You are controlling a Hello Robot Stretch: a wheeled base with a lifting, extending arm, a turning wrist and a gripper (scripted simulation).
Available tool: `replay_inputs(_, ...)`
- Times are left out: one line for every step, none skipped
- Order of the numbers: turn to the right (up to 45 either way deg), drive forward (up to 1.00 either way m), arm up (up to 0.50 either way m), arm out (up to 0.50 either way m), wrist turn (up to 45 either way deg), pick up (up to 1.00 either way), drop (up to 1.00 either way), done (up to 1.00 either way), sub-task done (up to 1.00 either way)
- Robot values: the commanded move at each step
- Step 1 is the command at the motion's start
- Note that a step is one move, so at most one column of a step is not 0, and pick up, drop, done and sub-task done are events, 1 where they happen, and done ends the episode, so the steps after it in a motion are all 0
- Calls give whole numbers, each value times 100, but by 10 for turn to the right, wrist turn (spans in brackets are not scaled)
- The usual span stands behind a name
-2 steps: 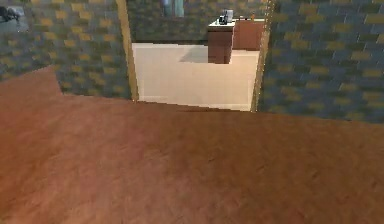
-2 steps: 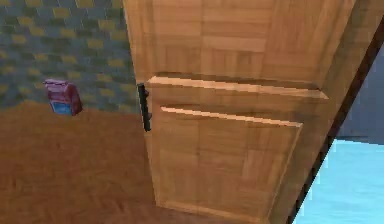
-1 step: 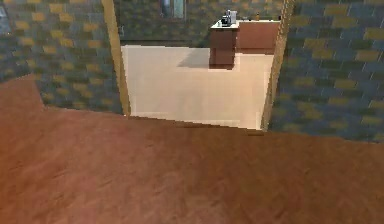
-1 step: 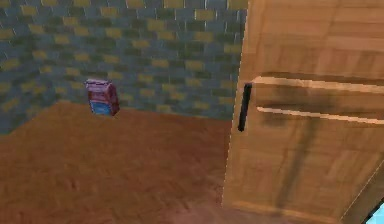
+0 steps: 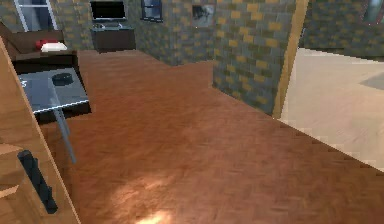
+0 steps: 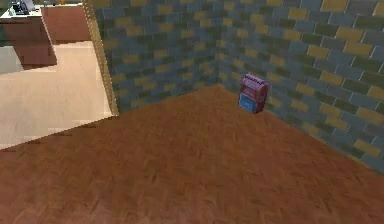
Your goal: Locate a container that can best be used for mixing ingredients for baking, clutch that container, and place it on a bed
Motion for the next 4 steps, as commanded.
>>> replay_inputs(-30,0,0,0,0,0,0,0,0)
replay_inputs(0,85,0,0,0,0,0,0,0)
replay_inputs(-150,0,0,0,0,0,0,0,0)
replay_inputs(0,65,0,0,0,0,0,0,0)
